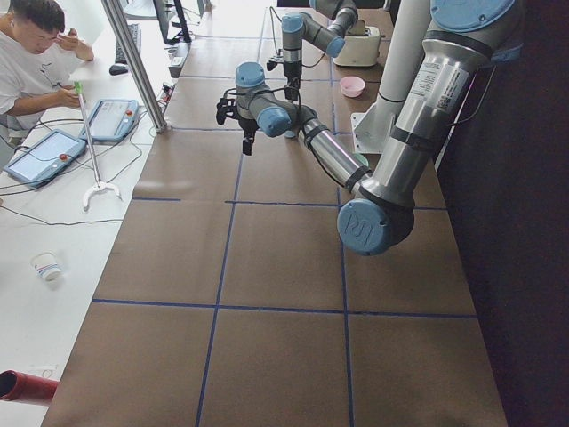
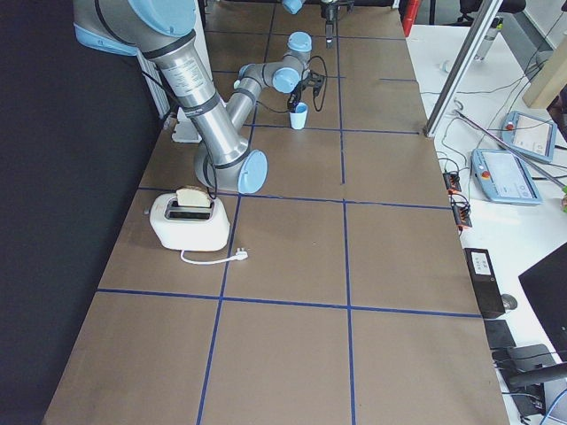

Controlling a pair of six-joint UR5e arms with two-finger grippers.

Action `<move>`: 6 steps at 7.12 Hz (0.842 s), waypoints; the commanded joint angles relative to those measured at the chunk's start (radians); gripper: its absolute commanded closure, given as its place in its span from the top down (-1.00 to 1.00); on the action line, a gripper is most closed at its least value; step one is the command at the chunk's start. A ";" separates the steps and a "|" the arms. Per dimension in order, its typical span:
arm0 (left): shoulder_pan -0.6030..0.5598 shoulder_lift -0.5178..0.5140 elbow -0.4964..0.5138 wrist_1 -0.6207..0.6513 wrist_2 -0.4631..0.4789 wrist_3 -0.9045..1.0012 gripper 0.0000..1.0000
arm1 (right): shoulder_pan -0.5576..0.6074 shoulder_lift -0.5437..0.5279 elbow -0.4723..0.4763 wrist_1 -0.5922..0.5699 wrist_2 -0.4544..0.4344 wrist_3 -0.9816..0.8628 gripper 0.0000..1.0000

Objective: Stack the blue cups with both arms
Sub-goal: 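Lower the cup into the center cup and open the right gripper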

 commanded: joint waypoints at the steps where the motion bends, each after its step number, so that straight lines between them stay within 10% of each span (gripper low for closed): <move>1: -0.042 0.074 0.009 0.014 -0.004 0.201 1.00 | 0.134 -0.198 0.172 0.000 0.032 -0.107 1.00; 6: -0.481 0.230 0.202 0.145 -0.176 0.952 1.00 | 0.655 -0.642 0.141 0.013 0.241 -1.008 1.00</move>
